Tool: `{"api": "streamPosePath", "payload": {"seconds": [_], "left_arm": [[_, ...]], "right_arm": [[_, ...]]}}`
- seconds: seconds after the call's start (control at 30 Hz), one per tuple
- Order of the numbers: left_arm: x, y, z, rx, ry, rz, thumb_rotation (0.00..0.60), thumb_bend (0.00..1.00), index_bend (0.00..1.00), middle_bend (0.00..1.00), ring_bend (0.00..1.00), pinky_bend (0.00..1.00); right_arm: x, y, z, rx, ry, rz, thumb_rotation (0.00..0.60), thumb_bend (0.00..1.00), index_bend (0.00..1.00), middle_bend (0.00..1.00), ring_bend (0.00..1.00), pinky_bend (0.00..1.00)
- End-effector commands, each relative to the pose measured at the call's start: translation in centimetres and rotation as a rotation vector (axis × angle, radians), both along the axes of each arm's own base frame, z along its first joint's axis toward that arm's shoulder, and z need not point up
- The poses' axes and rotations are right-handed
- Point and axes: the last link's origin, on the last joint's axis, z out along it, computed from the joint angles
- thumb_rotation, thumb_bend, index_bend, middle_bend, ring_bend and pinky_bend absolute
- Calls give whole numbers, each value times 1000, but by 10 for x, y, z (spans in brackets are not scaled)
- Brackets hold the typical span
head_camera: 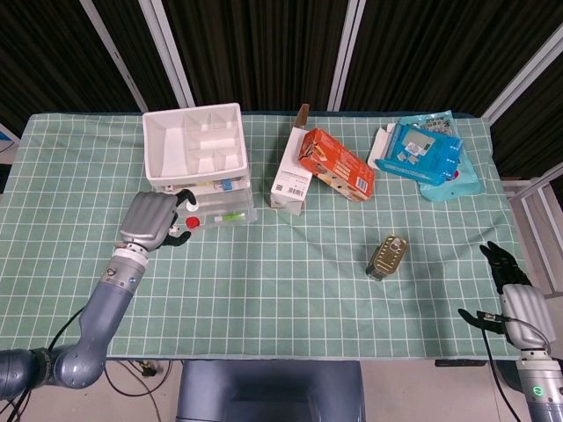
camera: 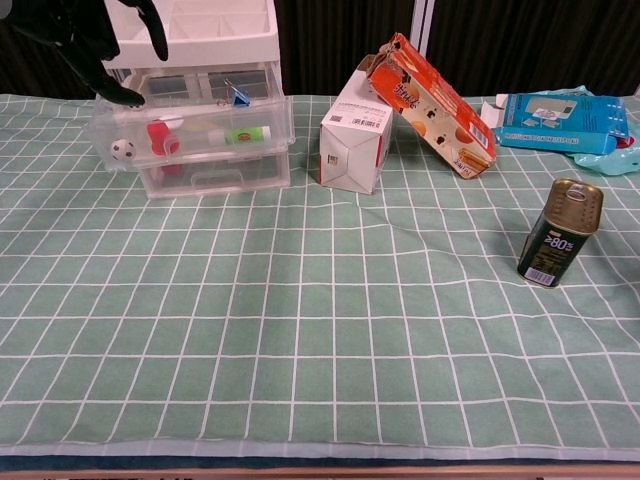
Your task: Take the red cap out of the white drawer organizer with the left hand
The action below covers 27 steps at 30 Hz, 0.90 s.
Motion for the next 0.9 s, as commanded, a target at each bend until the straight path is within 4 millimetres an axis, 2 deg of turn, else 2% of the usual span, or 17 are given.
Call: {"api": "streamPosePath", "payload": {"seconds": [0.03, 0.23, 0.4, 0.9], "left_arm": [[0, 21, 10, -28, 167, -62, 600, 185, 381, 1000, 1000, 1000], [-8, 35, 16, -57, 270, -133, 600, 185, 394, 1000, 1000, 1000], [-13, 43, 17, -85, 291, -182, 600, 185, 406, 1000, 1000, 1000], [-16, 49, 0, -164, 327, -243, 600, 163, 414, 1000, 1000, 1000]], "right_arm": [[0, 0, 0, 0, -1, 0, 600, 66, 0, 0, 0, 219], [0, 0, 0, 1, 0, -1, 600, 66, 0, 0, 0, 219], [0, 0, -1, 1, 0, -2, 600, 66, 0, 0, 0, 218], [-1, -1, 0, 0, -5, -5, 600, 66, 0, 0, 0, 219]]}}
